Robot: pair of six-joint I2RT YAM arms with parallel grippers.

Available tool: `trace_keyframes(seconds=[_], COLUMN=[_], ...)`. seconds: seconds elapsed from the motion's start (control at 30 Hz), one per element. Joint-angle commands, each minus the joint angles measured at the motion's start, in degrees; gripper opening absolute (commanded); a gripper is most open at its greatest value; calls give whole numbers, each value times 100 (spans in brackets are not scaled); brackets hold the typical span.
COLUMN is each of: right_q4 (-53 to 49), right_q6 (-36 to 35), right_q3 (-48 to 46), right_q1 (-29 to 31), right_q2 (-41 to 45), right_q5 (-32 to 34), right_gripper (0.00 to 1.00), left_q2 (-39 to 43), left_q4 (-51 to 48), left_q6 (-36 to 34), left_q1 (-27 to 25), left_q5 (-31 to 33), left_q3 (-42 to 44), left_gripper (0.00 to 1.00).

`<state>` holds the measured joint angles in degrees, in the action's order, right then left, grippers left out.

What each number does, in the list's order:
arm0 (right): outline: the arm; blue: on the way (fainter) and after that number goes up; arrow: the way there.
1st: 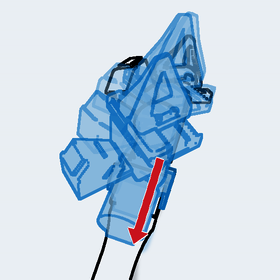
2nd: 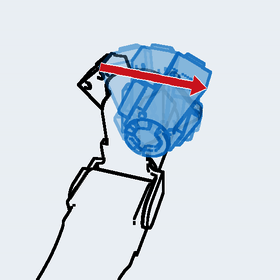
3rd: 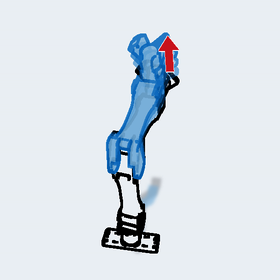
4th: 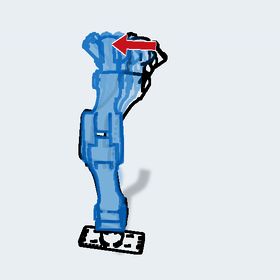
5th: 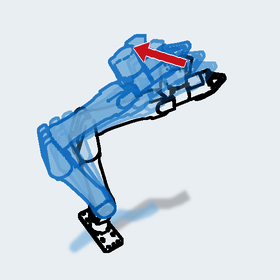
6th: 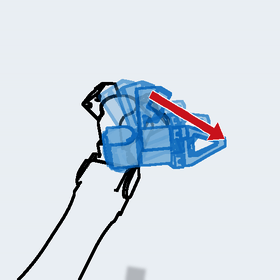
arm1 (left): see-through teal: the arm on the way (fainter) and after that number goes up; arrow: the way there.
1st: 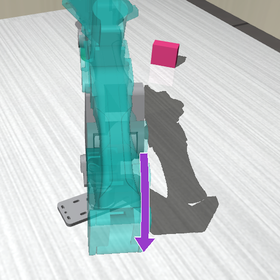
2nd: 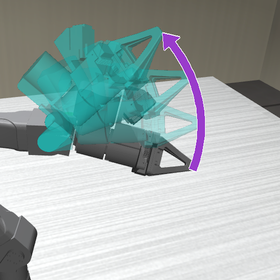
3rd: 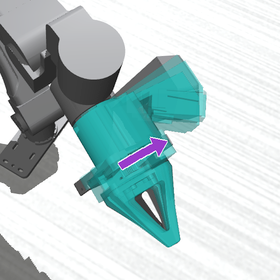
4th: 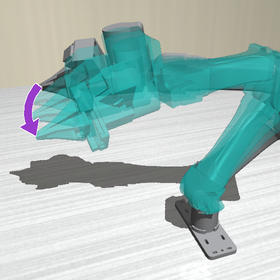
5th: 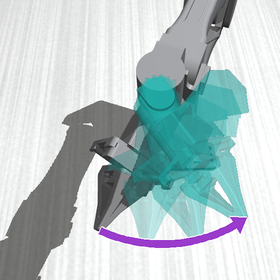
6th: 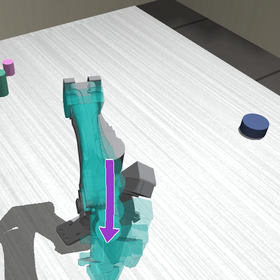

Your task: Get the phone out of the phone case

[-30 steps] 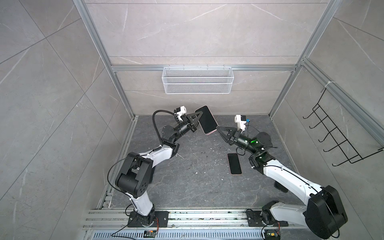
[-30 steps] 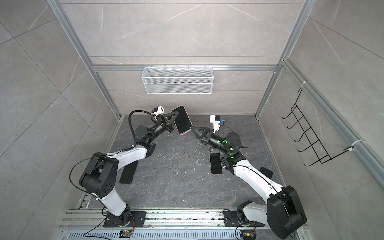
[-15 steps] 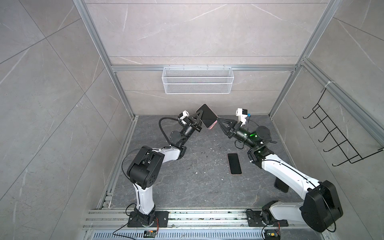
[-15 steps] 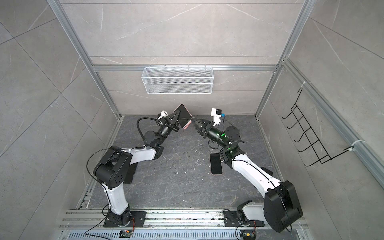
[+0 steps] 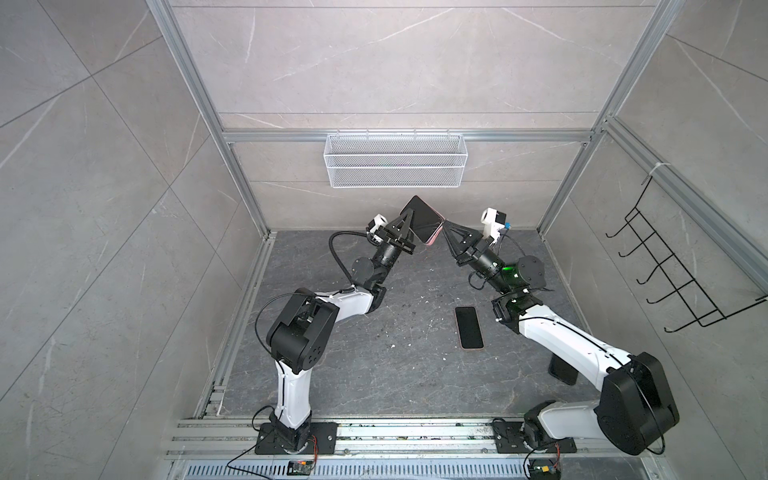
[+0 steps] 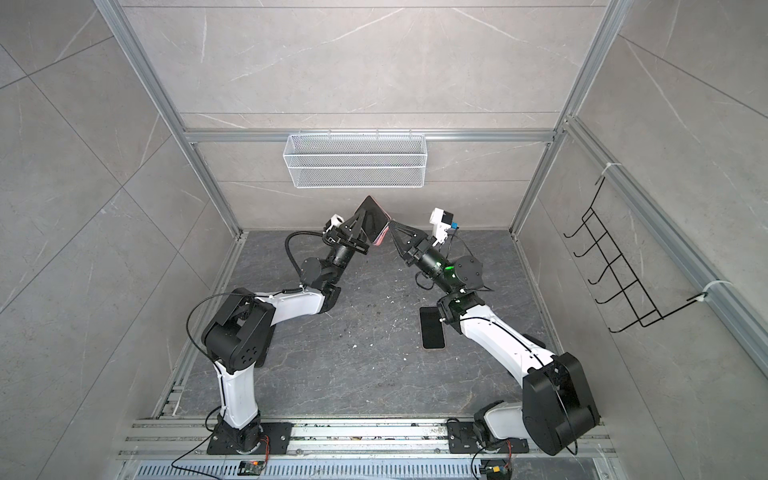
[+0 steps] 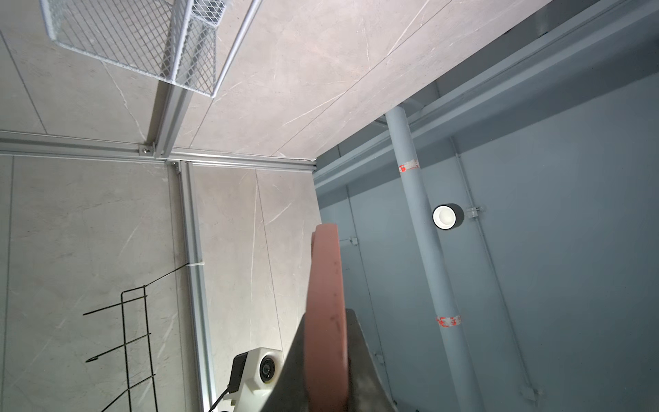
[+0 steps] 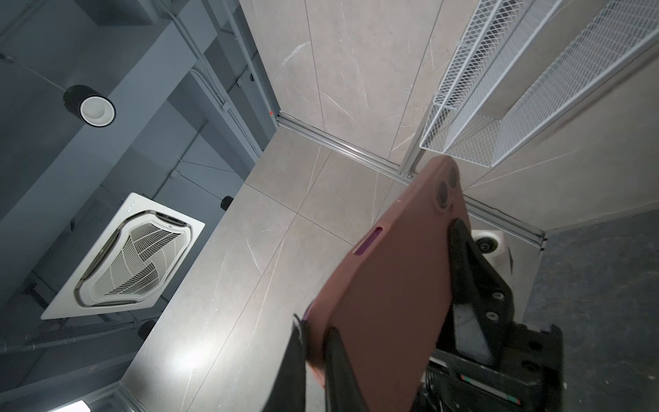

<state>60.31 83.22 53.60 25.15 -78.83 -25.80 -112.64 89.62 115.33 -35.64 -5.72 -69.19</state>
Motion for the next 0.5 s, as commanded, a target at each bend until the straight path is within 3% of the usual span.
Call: trace_keyframes(seconds=[0.0, 0.47], right_q4=[980, 1062], right_q6=[342, 552], right_q3=[496, 523], right_q1=[376, 432], right_q2=[-93, -302], right_q5=[-439, -309], right_gripper=[8, 7], left_q2=[-311, -206], left_q4=[-860, -861], left_q6=[-972, -1005], left_q1=[-628, -731], left_q5=[-1328, -1312], left_q3=[-38, -325], left_gripper=[0, 0])
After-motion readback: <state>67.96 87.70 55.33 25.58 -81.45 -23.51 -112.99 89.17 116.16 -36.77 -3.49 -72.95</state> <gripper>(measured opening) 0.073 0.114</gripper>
